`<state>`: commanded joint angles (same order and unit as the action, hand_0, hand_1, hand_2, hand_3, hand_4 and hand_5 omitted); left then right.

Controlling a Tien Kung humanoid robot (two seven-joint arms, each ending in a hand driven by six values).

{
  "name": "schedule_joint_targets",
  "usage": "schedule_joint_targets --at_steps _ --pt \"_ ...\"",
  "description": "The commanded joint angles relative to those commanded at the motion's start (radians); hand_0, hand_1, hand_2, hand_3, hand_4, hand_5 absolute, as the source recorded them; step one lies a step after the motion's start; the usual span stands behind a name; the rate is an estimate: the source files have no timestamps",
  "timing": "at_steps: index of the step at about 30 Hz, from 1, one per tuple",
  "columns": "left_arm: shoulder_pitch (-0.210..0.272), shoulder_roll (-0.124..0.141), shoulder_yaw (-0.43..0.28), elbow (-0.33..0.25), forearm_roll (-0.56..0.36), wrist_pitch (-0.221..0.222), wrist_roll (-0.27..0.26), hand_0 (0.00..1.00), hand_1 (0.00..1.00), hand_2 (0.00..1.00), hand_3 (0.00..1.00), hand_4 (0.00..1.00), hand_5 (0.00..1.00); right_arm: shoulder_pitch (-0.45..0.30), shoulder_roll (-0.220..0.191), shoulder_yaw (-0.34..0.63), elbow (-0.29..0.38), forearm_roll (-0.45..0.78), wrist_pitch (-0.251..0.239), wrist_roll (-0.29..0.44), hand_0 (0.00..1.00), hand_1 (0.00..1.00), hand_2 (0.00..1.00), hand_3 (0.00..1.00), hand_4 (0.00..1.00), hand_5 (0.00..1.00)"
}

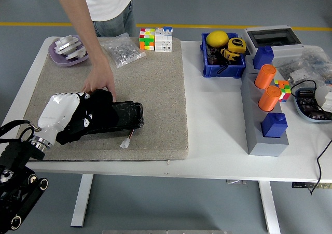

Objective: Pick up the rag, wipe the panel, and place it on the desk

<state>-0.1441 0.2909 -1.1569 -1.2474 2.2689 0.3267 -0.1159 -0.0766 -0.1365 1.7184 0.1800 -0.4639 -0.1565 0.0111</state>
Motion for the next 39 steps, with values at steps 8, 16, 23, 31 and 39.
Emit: schedule_joint_targets --at_steps 8,16,23,31,39 --pt "-0.043 0.006 0.110 -0.029 0.000 -0.011 0.016 0.249 0.303 0.537 0.503 0.242 0.002 0.001 -0.002 0.010 0.000 -0.011 0.001 0.000 0.762 0.637 0.677 0.608 0.998 0.499" --pt "-0.063 0.000 0.172 -0.036 0.000 -0.014 0.020 0.249 0.307 0.540 0.510 0.282 0.002 0.002 -0.002 0.007 0.000 -0.007 0.003 0.001 0.762 0.635 0.677 0.608 0.998 0.500" --pt "-0.073 -0.003 0.213 -0.060 0.000 -0.017 0.027 0.249 0.308 0.541 0.511 0.295 0.002 0.003 -0.002 0.005 0.000 -0.001 0.003 0.001 0.759 0.634 0.677 0.608 0.998 0.500" --pt "-0.071 -0.013 0.228 -0.064 0.000 -0.015 0.028 0.250 0.307 0.540 0.509 0.287 0.002 0.004 -0.001 0.009 0.000 -0.006 0.003 0.001 0.761 0.634 0.677 0.607 0.998 0.500" --pt "-0.052 -0.011 0.170 -0.043 0.000 -0.011 0.029 0.251 0.307 0.540 0.512 0.305 0.002 0.004 -0.001 0.005 0.000 -0.004 0.003 0.001 0.760 0.633 0.677 0.608 0.998 0.501"
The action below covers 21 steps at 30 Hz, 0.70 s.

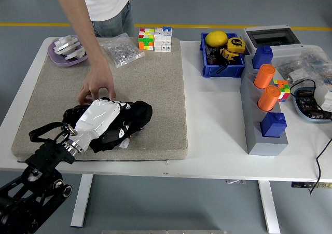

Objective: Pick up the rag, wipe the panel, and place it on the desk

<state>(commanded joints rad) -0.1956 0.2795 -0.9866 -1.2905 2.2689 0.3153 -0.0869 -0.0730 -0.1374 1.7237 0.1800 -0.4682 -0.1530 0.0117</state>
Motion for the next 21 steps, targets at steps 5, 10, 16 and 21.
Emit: schedule_joint_targets --at_steps 5,10,16,21 --pt "0.015 0.010 -0.049 0.008 0.000 0.000 0.001 0.254 0.309 0.541 0.513 0.316 0.002 -0.002 0.000 -0.001 0.000 0.002 0.000 0.000 0.760 0.632 0.677 0.608 0.998 0.501" --pt "0.034 0.020 -0.114 0.017 0.000 -0.001 0.004 0.254 0.309 0.540 0.514 0.316 0.002 -0.003 0.001 0.015 0.000 -0.013 0.005 0.002 0.762 0.631 0.677 0.608 0.998 0.501" --pt "0.058 0.032 -0.177 0.027 0.000 -0.005 0.009 0.256 0.311 0.540 0.513 0.319 0.002 -0.004 0.002 0.028 0.000 -0.026 0.008 0.003 0.761 0.631 0.677 0.608 0.998 0.502" --pt "0.086 0.037 -0.228 0.031 0.000 -0.004 0.008 0.257 0.311 0.540 0.513 0.319 0.002 -0.006 0.002 0.035 0.000 -0.032 0.009 0.003 0.758 0.630 0.676 0.608 0.998 0.502"
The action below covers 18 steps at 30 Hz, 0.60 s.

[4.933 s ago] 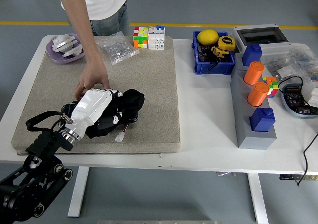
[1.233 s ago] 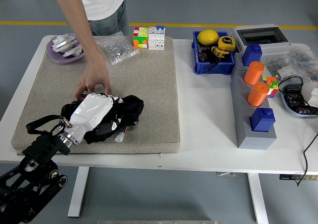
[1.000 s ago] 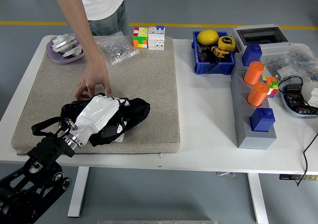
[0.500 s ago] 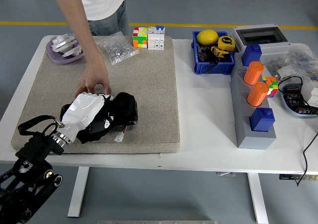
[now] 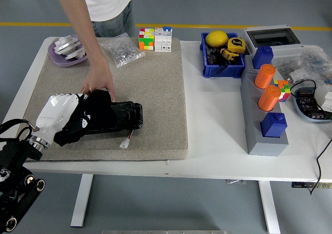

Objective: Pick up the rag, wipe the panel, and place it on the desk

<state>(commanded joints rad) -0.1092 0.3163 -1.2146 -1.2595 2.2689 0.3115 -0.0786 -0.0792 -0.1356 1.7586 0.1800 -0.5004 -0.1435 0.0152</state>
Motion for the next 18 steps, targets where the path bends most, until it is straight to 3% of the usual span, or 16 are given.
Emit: schedule_joint_targets --at_steps 12,18 --pt "0.044 0.004 -0.121 0.011 0.000 0.004 -0.002 0.257 0.313 0.540 0.513 0.322 0.002 -0.004 0.001 0.008 0.000 -0.007 0.002 0.001 0.758 0.629 0.676 0.608 0.998 0.504" --pt "0.049 0.007 -0.142 0.014 0.000 0.004 0.001 0.257 0.314 0.540 0.512 0.325 0.002 -0.005 0.002 0.009 0.000 -0.008 0.004 0.002 0.758 0.628 0.676 0.608 0.998 0.505"
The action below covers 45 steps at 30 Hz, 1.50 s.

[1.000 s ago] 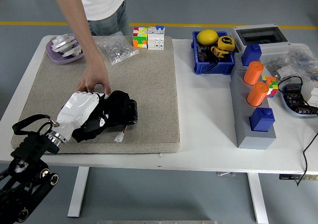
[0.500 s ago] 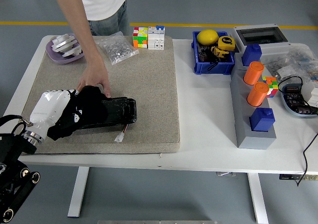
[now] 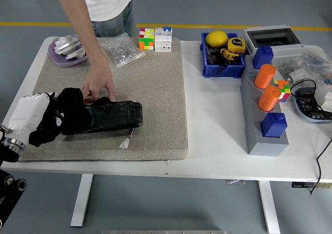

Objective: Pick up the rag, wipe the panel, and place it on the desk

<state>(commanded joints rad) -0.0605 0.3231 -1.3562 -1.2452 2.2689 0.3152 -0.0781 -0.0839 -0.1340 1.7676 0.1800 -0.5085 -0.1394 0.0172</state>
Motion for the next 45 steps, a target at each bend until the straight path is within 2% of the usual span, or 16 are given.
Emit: schedule_joint_targets --at_steps 11,21,29,32,45 --pt "-0.021 -0.010 0.066 -0.015 0.000 -0.001 0.002 0.256 0.314 0.540 0.513 0.332 0.002 0.002 -0.001 0.017 0.000 -0.017 0.003 0.001 0.758 0.626 0.677 0.608 0.998 0.504" --pt "-0.061 -0.032 0.185 -0.043 0.000 -0.003 0.008 0.257 0.314 0.540 0.513 0.336 0.002 0.004 -0.002 0.011 0.000 -0.013 0.003 0.002 0.758 0.626 0.677 0.608 0.998 0.505" --pt "-0.096 -0.036 0.296 -0.064 0.000 -0.011 0.019 0.255 0.312 0.540 0.514 0.338 0.002 0.005 -0.003 0.015 0.000 -0.016 0.005 0.002 0.758 0.625 0.677 0.608 0.998 0.506" --pt "-0.103 -0.047 0.331 -0.067 0.000 -0.014 0.009 0.255 0.312 0.540 0.514 0.338 0.002 0.005 -0.005 0.015 0.000 -0.014 0.004 0.003 0.758 0.625 0.677 0.608 0.998 0.506" --pt "-0.108 -0.052 0.383 -0.110 0.000 -0.014 0.004 0.256 0.312 0.539 0.512 0.337 0.002 0.005 -0.004 0.030 0.000 -0.026 0.008 0.005 0.758 0.625 0.677 0.608 0.998 0.508"
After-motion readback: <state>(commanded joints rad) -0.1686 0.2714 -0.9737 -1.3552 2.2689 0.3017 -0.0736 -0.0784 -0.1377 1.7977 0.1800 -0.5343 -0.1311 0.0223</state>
